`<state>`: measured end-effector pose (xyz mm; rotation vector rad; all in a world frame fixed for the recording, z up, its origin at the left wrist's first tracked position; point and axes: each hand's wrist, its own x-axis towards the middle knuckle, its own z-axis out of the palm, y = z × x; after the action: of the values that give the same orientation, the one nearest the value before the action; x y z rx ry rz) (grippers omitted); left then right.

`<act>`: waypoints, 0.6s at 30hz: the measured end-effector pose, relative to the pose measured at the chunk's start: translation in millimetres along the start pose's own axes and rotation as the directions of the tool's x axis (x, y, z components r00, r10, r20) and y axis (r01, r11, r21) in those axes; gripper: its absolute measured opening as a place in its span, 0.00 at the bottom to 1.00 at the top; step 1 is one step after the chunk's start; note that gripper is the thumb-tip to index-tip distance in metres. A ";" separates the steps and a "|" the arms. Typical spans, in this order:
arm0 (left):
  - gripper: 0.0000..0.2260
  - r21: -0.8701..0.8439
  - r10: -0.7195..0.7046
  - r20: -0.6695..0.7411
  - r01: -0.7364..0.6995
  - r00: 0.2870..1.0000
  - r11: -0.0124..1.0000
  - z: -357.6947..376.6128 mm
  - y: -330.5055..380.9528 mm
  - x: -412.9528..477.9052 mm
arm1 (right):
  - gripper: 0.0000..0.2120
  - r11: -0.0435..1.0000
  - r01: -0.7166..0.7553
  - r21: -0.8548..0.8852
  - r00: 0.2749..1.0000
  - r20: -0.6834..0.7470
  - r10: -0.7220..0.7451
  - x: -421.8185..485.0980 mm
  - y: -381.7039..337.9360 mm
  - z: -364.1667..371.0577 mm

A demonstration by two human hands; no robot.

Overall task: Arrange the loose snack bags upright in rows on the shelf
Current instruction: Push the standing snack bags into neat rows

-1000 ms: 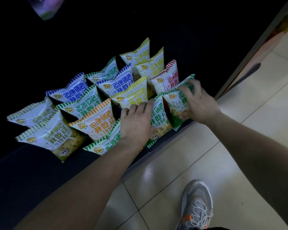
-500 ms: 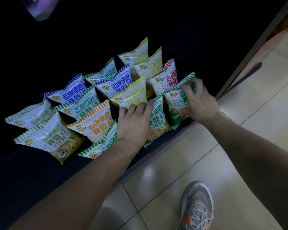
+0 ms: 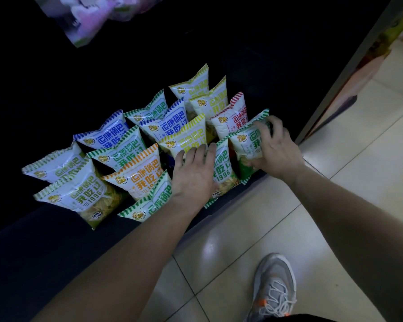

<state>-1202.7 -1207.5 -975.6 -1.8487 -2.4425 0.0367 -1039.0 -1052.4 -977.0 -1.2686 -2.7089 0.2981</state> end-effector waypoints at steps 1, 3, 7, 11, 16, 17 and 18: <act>0.46 -0.003 -0.003 0.005 0.003 1.000 1.000 -1.5 0.9 -1.3 | 0.50 1.000 -0.019 -0.008 1.000 -0.006 0.019 -2.2 -0.8 -4.4; 0.47 -0.011 -0.012 0.020 0.012 1.000 1.000 -6.9 1.4 -3.6 | 0.49 0.999 -0.032 -0.022 0.999 -0.008 0.032 -6.1 -3.2 -14.6; 0.46 -0.042 -0.039 0.018 0.040 0.999 0.998 -29.5 -8.0 -10.3 | 0.48 0.997 -0.017 -0.082 0.999 0.027 0.020 -12.1 -15.6 -35.8; 0.46 -0.054 -0.100 0.025 0.101 0.995 0.993 -53.5 -36.9 -26.6 | 0.48 0.994 0.023 -0.106 0.998 0.059 -0.017 -16.1 -42.9 -48.8; 0.46 -0.061 -0.228 0.077 0.233 0.971 0.971 -66.5 -80.9 -61.4 | 0.48 0.990 0.118 -0.082 0.981 0.165 -0.104 -21.5 -93.9 -47.6; 0.47 -0.051 -0.252 0.104 0.258 0.962 0.965 -67.5 -87.8 -68.6 | 0.48 0.987 0.140 -0.082 0.973 0.197 -0.121 -23.1 -104.0 -45.9; 0.49 -0.047 -0.276 0.139 0.285 0.951 0.957 -67.6 -93.9 -74.9 | 0.49 0.982 0.163 -0.091 0.963 0.230 -0.138 -24.6 -113.3 -43.3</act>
<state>-1267.5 -1307.0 -905.6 -1.5479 -2.8068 0.0613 -1098.7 -1137.0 -909.3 -1.1054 -3.0316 0.2939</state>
